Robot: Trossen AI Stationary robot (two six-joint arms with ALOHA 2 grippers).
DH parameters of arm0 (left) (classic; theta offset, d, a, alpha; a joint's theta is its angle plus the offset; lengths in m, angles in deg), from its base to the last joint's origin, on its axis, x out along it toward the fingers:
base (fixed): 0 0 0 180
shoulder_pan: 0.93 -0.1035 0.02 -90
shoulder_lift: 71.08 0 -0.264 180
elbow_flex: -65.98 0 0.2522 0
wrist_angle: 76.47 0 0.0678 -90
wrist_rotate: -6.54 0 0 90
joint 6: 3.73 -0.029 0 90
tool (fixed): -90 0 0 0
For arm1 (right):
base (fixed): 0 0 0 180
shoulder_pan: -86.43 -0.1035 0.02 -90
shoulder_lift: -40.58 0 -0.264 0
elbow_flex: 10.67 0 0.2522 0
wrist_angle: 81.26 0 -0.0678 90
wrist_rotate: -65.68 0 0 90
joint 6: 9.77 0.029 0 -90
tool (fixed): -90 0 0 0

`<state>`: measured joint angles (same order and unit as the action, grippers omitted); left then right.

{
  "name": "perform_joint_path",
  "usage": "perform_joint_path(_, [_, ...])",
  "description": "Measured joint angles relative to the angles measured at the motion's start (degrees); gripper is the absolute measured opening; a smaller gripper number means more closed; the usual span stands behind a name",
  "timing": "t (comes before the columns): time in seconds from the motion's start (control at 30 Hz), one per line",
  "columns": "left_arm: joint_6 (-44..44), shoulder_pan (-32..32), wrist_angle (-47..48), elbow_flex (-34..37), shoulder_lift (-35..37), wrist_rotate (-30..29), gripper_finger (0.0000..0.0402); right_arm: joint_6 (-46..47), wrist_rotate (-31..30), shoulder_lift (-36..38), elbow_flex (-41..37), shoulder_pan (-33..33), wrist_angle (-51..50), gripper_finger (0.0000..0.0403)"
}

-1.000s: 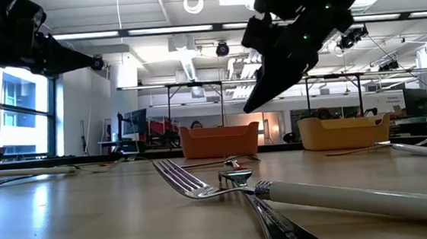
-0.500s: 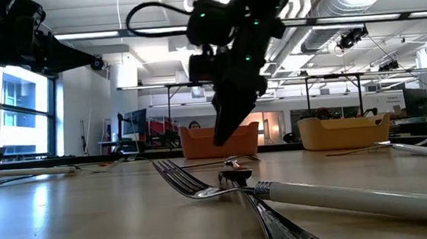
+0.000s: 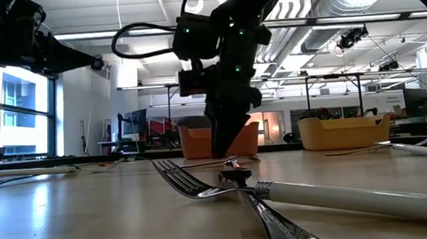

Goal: Sort silverware by color (type)
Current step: Put the black fork into the yellow bin

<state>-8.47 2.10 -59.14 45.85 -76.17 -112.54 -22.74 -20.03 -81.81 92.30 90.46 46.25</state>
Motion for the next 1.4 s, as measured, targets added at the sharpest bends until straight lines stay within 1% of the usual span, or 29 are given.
perform_joint_path(0.2, [0.0,0.0,0.1,0.0,0.0,0.0,0.0005,-0.2,0.1,-1.5,0.0,0.1,0.6,0.0127])
perform_joint_path(0.3, [0.0,0.0,0.1,0.0,0.0,0.0,0.0005,-0.2,0.3,-2.1,0.2,0.1,0.8,0.0116])
perform_joint_path(0.43, [0.0,0.0,0.1,0.0,0.0,0.0,0.0005,-0.9,0.2,-2.1,0.2,0.1,0.8,0.0082])
perform_joint_path(0.63, [0.0,0.0,0.1,0.0,0.0,0.0,0.0005,-1.7,0.1,-2.2,0.2,0.2,1.1,0.0014])
perform_joint_path(0.7, [0.0,0.0,0.1,0.0,0.0,0.0,0.0005,-1.7,0.0,-2.2,0.1,0.2,1.5,0.0004])
perform_joint_path(0.83, [0.0,0.0,0.1,0.0,0.0,0.0,0.0005,-1.7,0.0,-2.1,0.1,0.2,1.6,0.0008])
perform_joint_path(1.03, [0.0,0.0,0.1,0.0,0.0,0.0,0.0005,-1.7,-0.3,-1.1,-0.2,0.2,0.9,0.0002])
perform_joint_path(1.2, [0.0,0.0,0.2,0.0,0.0,0.0,0.0005,-1.5,-0.2,2.1,-0.2,0.2,-0.7,0.0001])
perform_joint_path(1.4, [0.0,0.0,0.9,0.0,0.0,0.0,0.0005,0.2,-0.5,6.8,-0.2,0.2,-5.0,0.0])
